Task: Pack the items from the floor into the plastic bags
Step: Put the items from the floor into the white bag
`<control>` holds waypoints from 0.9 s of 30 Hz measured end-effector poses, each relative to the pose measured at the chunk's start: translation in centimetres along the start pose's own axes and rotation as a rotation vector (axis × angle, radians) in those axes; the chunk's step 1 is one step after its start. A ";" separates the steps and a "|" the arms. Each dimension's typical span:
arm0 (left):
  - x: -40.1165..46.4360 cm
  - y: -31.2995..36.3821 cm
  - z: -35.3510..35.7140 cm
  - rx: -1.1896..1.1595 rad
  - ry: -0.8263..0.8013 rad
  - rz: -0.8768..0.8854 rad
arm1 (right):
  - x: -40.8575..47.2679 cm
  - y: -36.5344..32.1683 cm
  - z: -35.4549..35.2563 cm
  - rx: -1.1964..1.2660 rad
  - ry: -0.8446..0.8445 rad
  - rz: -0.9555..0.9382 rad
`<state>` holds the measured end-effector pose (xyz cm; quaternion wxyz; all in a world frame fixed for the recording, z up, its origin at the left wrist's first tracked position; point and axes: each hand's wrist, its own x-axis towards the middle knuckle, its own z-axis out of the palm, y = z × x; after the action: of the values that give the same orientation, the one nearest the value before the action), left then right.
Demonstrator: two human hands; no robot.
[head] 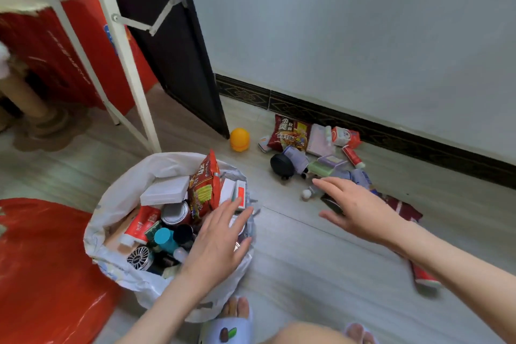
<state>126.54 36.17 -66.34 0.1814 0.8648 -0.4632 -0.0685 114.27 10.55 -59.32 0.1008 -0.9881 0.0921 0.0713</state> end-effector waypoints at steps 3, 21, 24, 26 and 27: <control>1.5 0.7 0.2 0.035 -0.019 0.036 | -1.5 1.8 0.4 0.032 0.011 0.113; 17.6 14.0 21.5 -0.158 -0.453 0.068 | -11.7 20.6 19.1 0.483 0.091 1.172; 18.8 15.4 23.6 -0.169 -0.500 -0.004 | -11.7 20.6 20.9 0.561 0.113 1.256; 19.8 16.4 24.8 -0.243 -0.503 -0.058 | -11.8 20.6 21.6 0.582 0.165 1.261; 20.4 17.0 25.2 -0.304 -0.496 -0.101 | -11.8 20.6 21.8 0.590 0.184 1.256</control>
<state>117.52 4.43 -82.25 0.1867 0.8064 -0.4343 -0.3553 96.13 -2.69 -82.37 0.2964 -0.6813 0.6693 0.0043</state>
